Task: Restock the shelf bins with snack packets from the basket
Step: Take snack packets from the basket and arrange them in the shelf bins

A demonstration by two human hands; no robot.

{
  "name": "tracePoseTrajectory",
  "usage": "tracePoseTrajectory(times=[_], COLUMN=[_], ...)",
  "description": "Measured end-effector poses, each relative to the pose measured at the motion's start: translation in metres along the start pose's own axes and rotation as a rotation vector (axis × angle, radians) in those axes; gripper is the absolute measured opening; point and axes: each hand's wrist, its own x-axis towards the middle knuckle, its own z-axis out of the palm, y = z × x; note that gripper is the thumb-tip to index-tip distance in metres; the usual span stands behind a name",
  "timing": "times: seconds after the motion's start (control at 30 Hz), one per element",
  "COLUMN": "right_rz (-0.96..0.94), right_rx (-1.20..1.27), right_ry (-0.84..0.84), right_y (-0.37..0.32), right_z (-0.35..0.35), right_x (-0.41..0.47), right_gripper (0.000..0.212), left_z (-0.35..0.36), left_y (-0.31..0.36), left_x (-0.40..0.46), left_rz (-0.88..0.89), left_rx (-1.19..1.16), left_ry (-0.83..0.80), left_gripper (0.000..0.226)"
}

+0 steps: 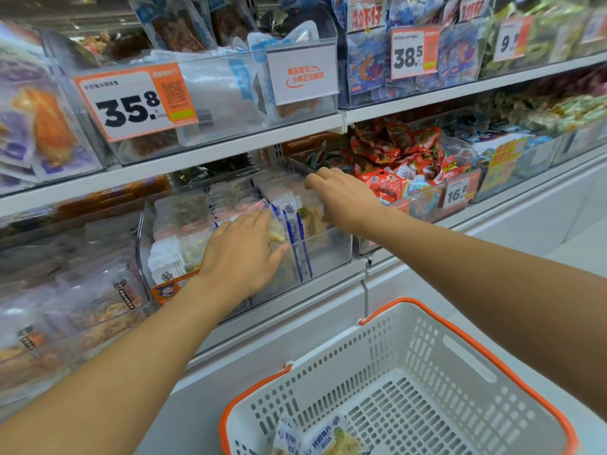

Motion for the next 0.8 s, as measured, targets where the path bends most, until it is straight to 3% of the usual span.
tracePoseTrajectory(times=[0.07,0.17,0.23,0.27,0.33,0.43,0.5,0.57,0.7,0.8], right_rz=[0.007,-0.039,-0.043,-0.008,0.12,0.253,0.31,0.426,0.839,1.066], right_rx=[0.068,0.218,0.37,0.443,0.513,0.455,0.41,0.448,0.428,0.339], right_ry=[0.084,0.43,0.549,0.519,0.22,-0.79,-1.221,-1.295,-1.04,-0.9], right_y=[0.001,-0.001,-0.01,-0.016,-0.029,-0.049,-0.071,-0.094,-0.141,-0.165], right_z=[-0.005,-0.01,0.0,0.014,0.059,0.144,0.189,0.221,0.278,0.306], right_x=[-0.007,-0.024,-0.043,-0.058,-0.095,-0.169,-0.211,-0.237,-0.269,-0.278], right_gripper=[0.053,0.014,0.017,0.024,0.035,0.026,0.051,0.077,0.109,0.109], left_z=[0.0,-0.007,-0.009,-0.005,0.014,0.053,0.072,0.084,0.091,0.094], left_y=[-0.002,-0.002,0.003,0.007,0.013,0.016,0.016,0.017,0.009,0.003], left_x=[0.0,-0.002,-0.008,-0.012,-0.021,-0.037,-0.049,-0.054,-0.047,-0.043], left_rz=[0.011,0.149,0.304,0.381,0.517,0.526,0.465,0.428,0.408,0.385], left_rx=[-0.026,-0.133,-0.259,-0.293,-0.244,-0.062,0.079,0.159,0.076,0.088], left_ry=[0.059,0.301,0.345,0.268,-0.071,-0.744,-1.042,-1.143,-1.082,-1.057], left_gripper=[0.059,0.035,0.017,0.015,0.015,0.031,0.043,0.051,0.052,0.054])
